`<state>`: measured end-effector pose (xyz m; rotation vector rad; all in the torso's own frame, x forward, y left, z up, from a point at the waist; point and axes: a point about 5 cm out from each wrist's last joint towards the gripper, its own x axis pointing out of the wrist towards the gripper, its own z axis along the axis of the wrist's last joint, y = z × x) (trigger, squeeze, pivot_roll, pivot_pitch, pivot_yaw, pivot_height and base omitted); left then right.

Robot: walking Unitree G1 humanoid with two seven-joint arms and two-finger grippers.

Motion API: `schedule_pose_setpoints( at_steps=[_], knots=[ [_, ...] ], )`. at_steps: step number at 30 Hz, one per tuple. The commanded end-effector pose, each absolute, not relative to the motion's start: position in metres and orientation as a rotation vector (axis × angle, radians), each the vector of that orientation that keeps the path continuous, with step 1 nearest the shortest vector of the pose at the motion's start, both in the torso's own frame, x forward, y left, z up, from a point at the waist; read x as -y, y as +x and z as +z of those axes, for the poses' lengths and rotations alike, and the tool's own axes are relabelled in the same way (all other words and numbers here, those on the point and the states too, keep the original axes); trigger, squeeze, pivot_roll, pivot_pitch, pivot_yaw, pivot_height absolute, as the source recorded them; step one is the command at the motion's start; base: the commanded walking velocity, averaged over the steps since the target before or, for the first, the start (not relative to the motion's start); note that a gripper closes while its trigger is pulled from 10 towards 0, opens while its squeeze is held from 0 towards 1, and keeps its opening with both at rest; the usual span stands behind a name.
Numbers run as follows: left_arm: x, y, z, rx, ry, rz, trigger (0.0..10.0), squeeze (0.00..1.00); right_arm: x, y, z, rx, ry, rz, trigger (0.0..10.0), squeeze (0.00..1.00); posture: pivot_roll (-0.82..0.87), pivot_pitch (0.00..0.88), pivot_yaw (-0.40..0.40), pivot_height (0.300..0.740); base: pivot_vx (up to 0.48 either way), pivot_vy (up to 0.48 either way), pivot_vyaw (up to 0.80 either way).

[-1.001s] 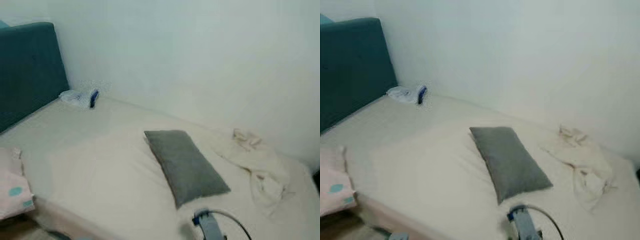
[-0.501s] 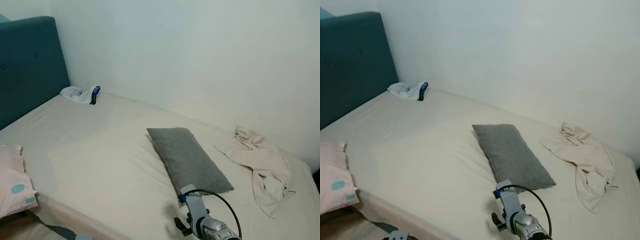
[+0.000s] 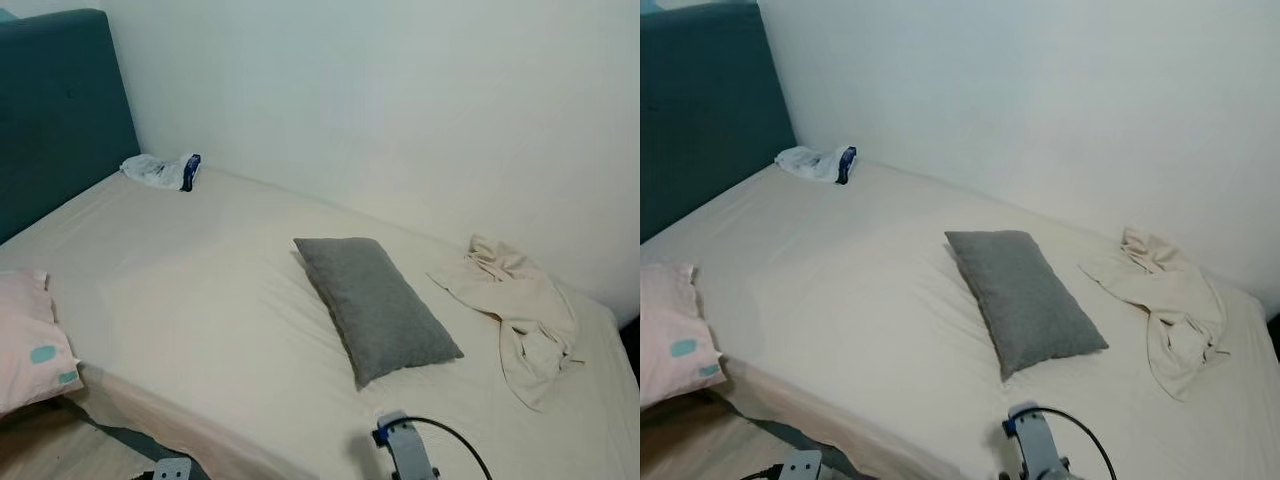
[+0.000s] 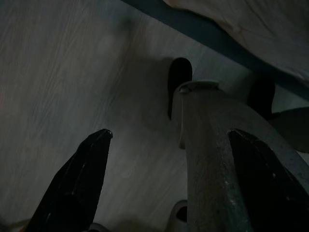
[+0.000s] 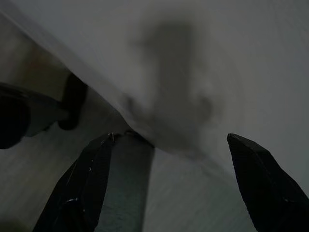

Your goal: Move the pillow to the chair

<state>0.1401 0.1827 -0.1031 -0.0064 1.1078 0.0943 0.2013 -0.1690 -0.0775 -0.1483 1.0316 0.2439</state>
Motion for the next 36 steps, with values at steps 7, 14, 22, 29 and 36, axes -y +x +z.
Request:
schedule_pose_setpoints(
  at_steps=[7,14,22,29,36],
  knots=[
    [-0.172,0.123,-0.110,-1.179,-0.035,0.067,10.0,0.00,0.173,0.194,-0.081,-1.062,-0.143,0.227,10.0,0.00,0.09,0.000,-0.100,0.740,-0.099,0.000,0.00],
    [-0.172,0.125,-0.110,-1.177,-0.042,0.074,10.0,0.00,0.173,0.192,-0.082,-1.067,-0.147,0.229,10.0,0.00,0.09,0.000,-0.100,0.740,0.000,0.000,0.00],
    [-0.173,0.124,-0.110,-1.174,-0.040,0.080,10.0,0.00,0.176,0.218,-0.068,-0.947,-0.061,0.148,10.0,0.00,0.09,0.000,-0.093,0.740,0.000,0.000,0.00],
    [-0.179,0.133,-0.106,-1.121,-0.053,0.136,10.0,0.00,0.174,0.275,-0.025,-0.708,0.119,0.121,10.0,0.00,0.08,0.000,-0.082,0.740,0.000,0.000,0.00],
    [-0.195,0.154,-0.096,-1.031,-0.071,0.206,10.0,0.00,0.167,0.325,0.026,-0.502,0.311,0.144,10.0,0.00,0.08,0.000,-0.080,0.725,0.000,0.000,0.00]
  ],
)
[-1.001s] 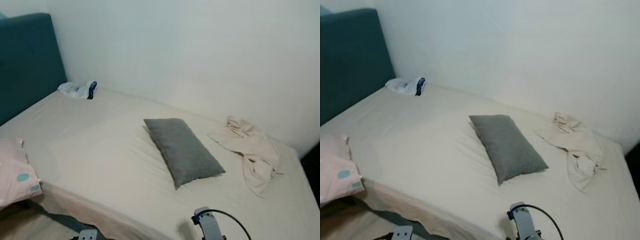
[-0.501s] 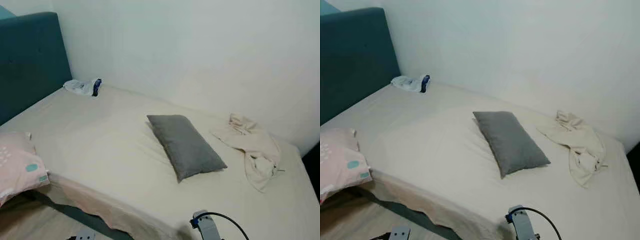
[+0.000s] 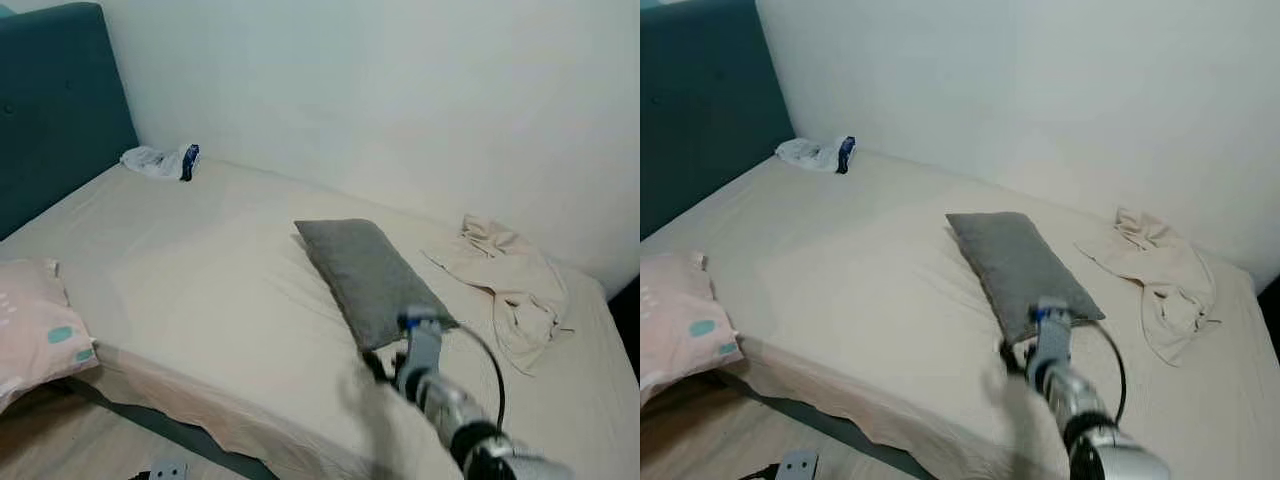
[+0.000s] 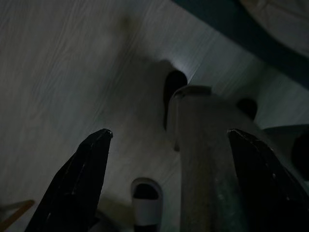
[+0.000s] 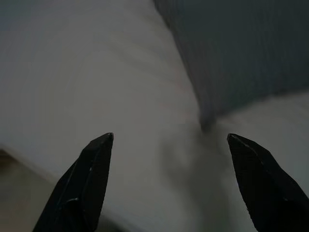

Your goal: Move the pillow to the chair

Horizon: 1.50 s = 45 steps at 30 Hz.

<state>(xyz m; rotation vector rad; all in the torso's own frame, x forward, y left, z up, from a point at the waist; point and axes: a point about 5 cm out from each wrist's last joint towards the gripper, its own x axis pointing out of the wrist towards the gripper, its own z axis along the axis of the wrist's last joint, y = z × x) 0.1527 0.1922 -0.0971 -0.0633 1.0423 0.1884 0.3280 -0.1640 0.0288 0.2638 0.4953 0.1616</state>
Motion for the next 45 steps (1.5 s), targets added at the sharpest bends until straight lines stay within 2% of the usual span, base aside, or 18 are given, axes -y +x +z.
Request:
schedule_pose_setpoints(
  at_steps=[1,6,9,12,18,35,40,44,45],
  knots=[
    [-0.198,0.162,-0.092,-1.002,-0.067,0.212,10.0,0.00,0.167,0.331,0.034,-0.469,0.362,0.137,10.0,0.00,0.09,0.000,-0.080,0.720,0.000,0.000,0.00],
    [-0.204,0.180,-0.083,-0.925,-0.052,0.226,10.0,0.00,0.172,0.339,0.044,-0.416,0.466,0.106,10.0,0.00,0.09,0.000,-0.082,0.705,0.000,0.000,0.00],
    [-0.212,0.194,-0.073,-0.854,-0.032,0.241,10.0,0.00,0.183,0.340,0.048,-0.369,0.576,0.054,10.0,0.00,0.09,0.000,-0.081,0.690,0.000,0.000,0.00],
    [-0.215,0.196,-0.072,-0.848,-0.004,0.235,10.0,0.00,0.193,0.341,0.051,-0.339,0.625,0.021,10.0,0.00,0.09,0.000,-0.078,0.675,0.000,0.000,0.00],
    [-0.212,0.183,-0.079,-0.898,0.024,0.216,10.0,0.00,0.205,0.343,0.057,-0.295,0.658,-0.010,10.0,0.00,0.08,0.000,-0.068,0.640,0.000,0.000,0.00],
    [-0.204,0.154,-0.094,-0.997,0.062,0.165,10.0,0.00,0.215,0.349,0.071,-0.221,0.687,-0.009,10.0,0.00,0.08,0.000,-0.065,0.560,0.000,0.000,0.00],
    [-0.203,0.145,-0.097,-1.010,0.086,0.136,10.0,0.00,0.225,0.355,0.085,-0.141,0.728,-0.026,10.0,0.00,0.09,0.000,-0.046,0.530,0.000,0.000,0.00],
    [-0.204,0.144,-0.097,-1.001,0.087,0.130,10.0,0.00,0.226,0.357,0.089,-0.122,0.733,-0.020,10.0,0.00,0.09,0.000,-0.039,0.530,0.000,0.000,0.00],
    [-0.206,0.142,-0.097,-0.993,0.090,0.128,10.0,0.00,0.224,0.357,0.089,-0.116,0.742,-0.002,10.0,0.00,0.11,0.031,-0.029,0.530,0.000,0.000,0.00]
  ],
)
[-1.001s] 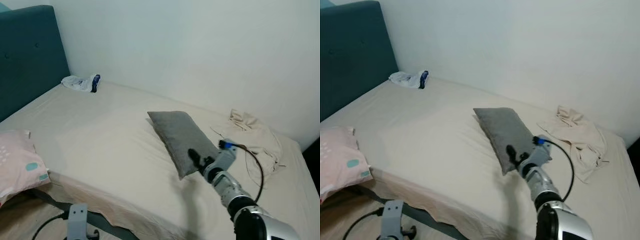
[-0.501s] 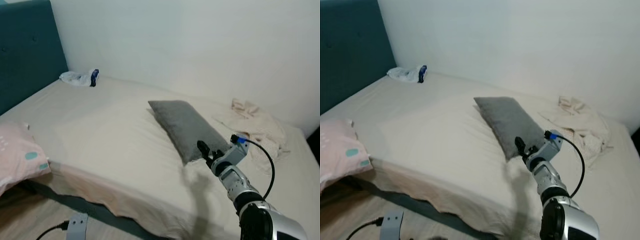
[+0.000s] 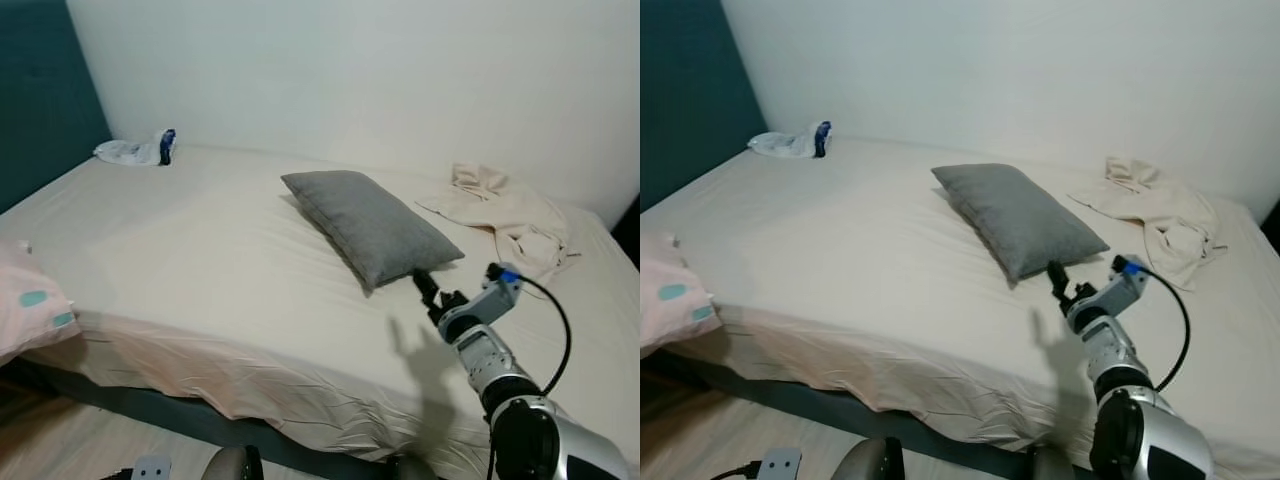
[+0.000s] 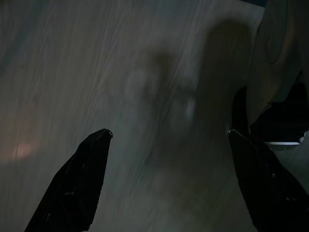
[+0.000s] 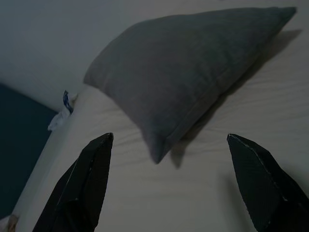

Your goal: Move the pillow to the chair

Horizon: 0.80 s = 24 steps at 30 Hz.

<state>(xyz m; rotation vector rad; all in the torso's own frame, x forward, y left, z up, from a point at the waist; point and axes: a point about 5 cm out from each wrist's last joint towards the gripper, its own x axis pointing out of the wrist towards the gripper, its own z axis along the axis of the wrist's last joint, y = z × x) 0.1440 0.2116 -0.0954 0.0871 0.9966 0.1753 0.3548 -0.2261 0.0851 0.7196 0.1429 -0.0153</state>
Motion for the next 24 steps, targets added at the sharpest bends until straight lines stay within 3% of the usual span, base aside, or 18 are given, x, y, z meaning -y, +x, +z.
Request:
schedule_pose_setpoints(
  at_steps=[1,6,8,13,14,20,24],
  knots=[
    [-0.206,0.142,-0.097,-0.993,0.090,0.128,10.0,0.00,0.224,0.357,0.089,-0.116,0.742,-0.002,10.0,0.00,0.11,0.031,-0.029,0.530,0.000,0.000,0.00],
    [-0.214,0.133,-0.097,-0.980,0.121,0.114,10.0,0.00,0.219,0.357,0.088,-0.107,0.772,0.021,10.0,0.00,0.13,0.119,0.005,0.530,0.000,0.000,0.00],
    [-0.225,0.119,-0.098,-0.975,0.146,0.110,10.0,0.00,0.217,0.358,0.090,-0.083,0.801,0.034,10.0,0.00,0.17,0.197,0.043,0.530,0.000,0.000,0.00],
    [-0.246,0.094,-0.096,-0.972,0.186,0.118,10.0,0.00,0.220,0.363,0.102,0.002,0.869,0.048,10.0,0.00,0.22,0.270,0.093,0.530,0.000,0.000,0.00],
    [-0.260,0.080,-0.092,-0.965,0.200,0.129,10.0,0.00,0.222,0.365,0.108,0.049,0.904,0.051,10.0,0.00,0.26,0.308,0.118,0.530,0.000,0.000,0.00],
    [-0.283,0.065,-0.082,-0.937,0.238,0.148,10.0,0.00,0.225,0.371,0.124,0.122,0.950,0.079,10.0,0.00,0.30,0.355,0.154,0.530,0.000,0.000,0.00],
    [-0.293,0.060,-0.075,-0.905,0.250,0.148,10.0,0.00,0.211,0.380,0.141,0.166,0.964,0.184,10.0,0.00,0.30,0.390,0.170,0.530,0.000,0.000,0.00]
  ],
)
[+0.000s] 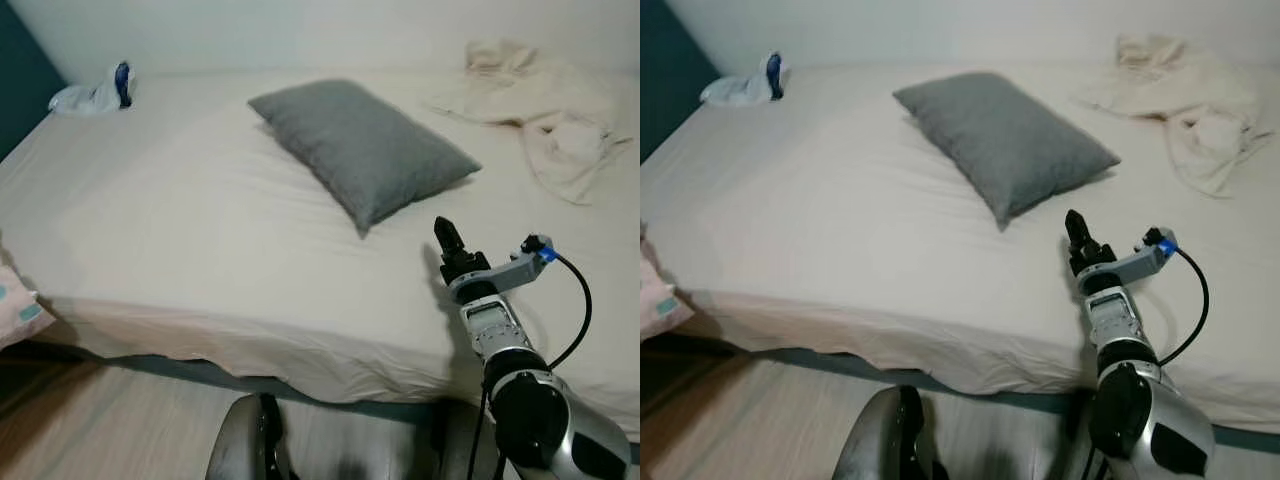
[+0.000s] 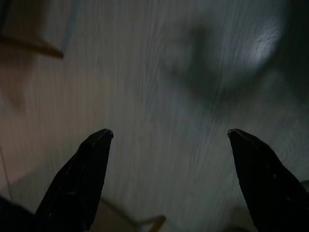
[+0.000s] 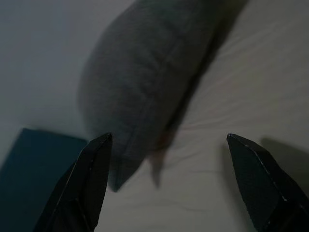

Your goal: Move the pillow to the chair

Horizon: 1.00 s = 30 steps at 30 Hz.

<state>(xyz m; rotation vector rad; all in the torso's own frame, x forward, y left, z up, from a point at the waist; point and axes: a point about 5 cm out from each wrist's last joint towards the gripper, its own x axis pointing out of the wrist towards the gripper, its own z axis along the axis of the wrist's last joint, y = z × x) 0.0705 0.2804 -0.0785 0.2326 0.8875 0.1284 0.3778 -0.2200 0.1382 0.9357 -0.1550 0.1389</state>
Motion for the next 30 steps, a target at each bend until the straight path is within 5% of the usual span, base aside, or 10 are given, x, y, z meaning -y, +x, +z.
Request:
schedule_pose_setpoints(
  at_steps=[1,14,21,30],
  knots=[
    [-0.293,0.061,-0.074,-0.898,0.251,0.146,10.0,0.00,0.209,0.383,0.146,0.174,0.970,0.200,10.0,0.00,0.30,0.392,0.170,0.530,0.000,0.000,0.00],
    [-0.256,0.104,-0.055,-0.681,0.134,0.026,10.0,0.00,0.187,0.408,0.193,0.174,1.020,0.144,10.0,0.00,0.31,0.476,0.146,0.530,0.000,0.000,0.00],
    [-0.225,0.140,-0.025,-0.516,0.069,-0.058,10.0,0.00,0.142,0.416,0.216,0.137,1.013,0.321,10.0,0.00,0.31,0.514,0.133,0.530,0.000,0.000,0.00],
    [-0.213,0.147,-0.007,-0.475,0.047,-0.099,10.0,0.00,0.112,0.418,0.229,0.133,1.053,0.396,10.0,0.00,0.31,0.532,0.143,0.530,0.000,0.000,0.00]
  ],
)
